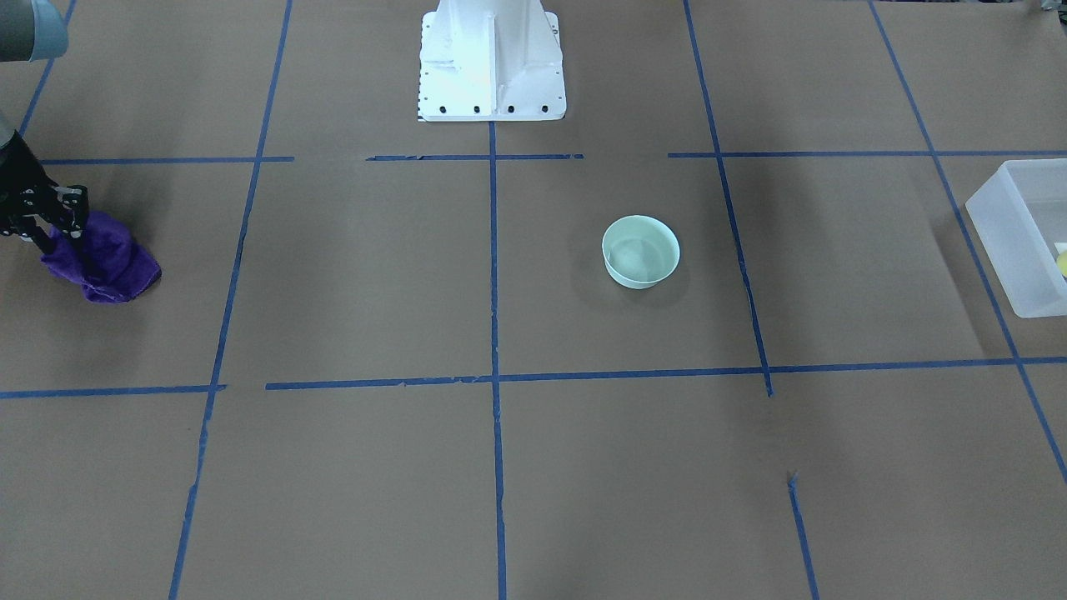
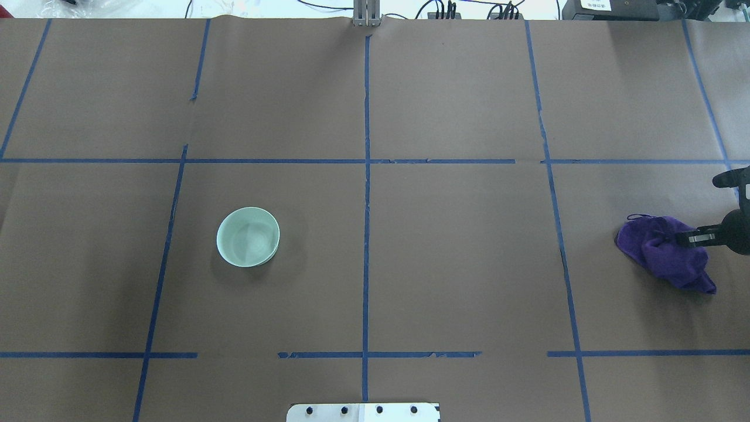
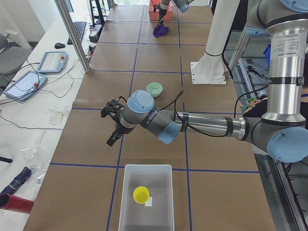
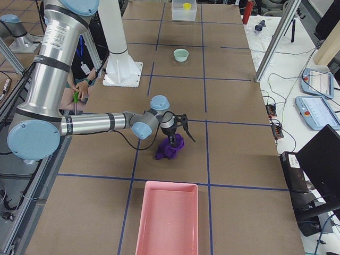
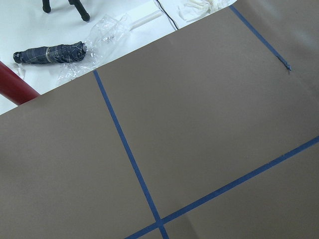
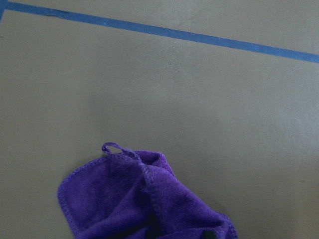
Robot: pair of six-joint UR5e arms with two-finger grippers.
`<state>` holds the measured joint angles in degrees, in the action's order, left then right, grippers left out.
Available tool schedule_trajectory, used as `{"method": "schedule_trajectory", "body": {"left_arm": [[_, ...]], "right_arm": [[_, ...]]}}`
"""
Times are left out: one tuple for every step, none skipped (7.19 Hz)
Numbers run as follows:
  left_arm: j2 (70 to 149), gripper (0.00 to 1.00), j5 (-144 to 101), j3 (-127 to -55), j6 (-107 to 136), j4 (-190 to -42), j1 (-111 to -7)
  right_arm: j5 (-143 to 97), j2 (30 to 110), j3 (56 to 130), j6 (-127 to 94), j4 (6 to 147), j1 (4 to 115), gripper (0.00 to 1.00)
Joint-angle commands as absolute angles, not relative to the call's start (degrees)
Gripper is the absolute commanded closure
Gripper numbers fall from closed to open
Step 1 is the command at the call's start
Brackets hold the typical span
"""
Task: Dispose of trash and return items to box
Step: 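Grasp the purple cloth with the right gripper and lift it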
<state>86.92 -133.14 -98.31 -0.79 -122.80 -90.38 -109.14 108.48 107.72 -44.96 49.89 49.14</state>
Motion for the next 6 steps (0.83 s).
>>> {"method": "schedule_trajectory", "body": {"left_arm": [[86.8,0.00,-133.2,-98.3,-0.9,-122.9,-90.4],[86.7,0.00,-133.2,-98.3,-0.9,-123.0,-90.4],[86.8,0.00,-133.2,-98.3,-0.9,-123.0,-90.4],[86.7,0.00,-133.2,-98.3,-0.9,-123.0,-90.4],[86.7,0.00,-133.2,-98.3,-0.9,-123.0,-90.4],[86.7,0.00,-133.2,-98.3,-0.9,-123.3,-90.3]], "right_arm": [[-112.9,107.9,112.1,-43.3,55.8,53.0,1.00],[-119.2,107.8,116.1,-37.8,61.8,59.4,1.00],[-126.9,107.8,118.4,-26.5,68.2,69.3,1.00],[-133.3,107.8,118.4,-15.8,73.3,78.0,1.00],[-136.3,107.9,118.2,-6.6,80.0,84.5,1.00],[-136.1,107.4,117.3,4.4,88.2,89.6,1.00]]}}
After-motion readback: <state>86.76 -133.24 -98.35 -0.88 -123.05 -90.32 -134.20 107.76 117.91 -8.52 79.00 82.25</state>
